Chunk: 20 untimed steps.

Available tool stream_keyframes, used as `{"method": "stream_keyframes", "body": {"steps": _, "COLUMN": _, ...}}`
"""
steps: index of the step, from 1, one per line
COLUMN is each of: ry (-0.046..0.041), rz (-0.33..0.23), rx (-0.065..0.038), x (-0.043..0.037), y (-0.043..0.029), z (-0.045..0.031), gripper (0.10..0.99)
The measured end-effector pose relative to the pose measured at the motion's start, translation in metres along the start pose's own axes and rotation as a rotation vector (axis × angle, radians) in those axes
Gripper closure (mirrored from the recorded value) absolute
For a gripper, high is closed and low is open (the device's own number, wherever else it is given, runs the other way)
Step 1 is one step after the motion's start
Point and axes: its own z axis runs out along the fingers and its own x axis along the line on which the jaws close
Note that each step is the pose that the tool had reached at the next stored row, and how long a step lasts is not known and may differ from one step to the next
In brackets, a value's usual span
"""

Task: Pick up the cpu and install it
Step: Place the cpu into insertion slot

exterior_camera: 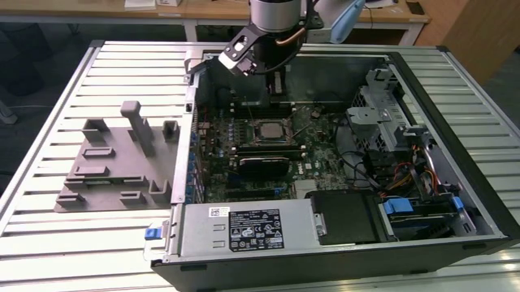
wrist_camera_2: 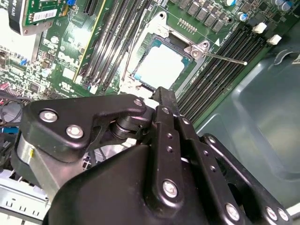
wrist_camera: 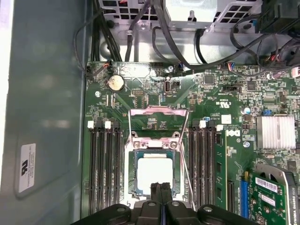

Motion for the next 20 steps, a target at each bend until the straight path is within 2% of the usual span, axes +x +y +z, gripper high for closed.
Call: {"method": "stream_keyframes", "body": {"steps": 20, "ry": 0.0001, "rz": 0.000, "rx": 0.000, "x": -0.0008, "y": 0.0019, "z": -0.0237, "gripper": 0.980}}
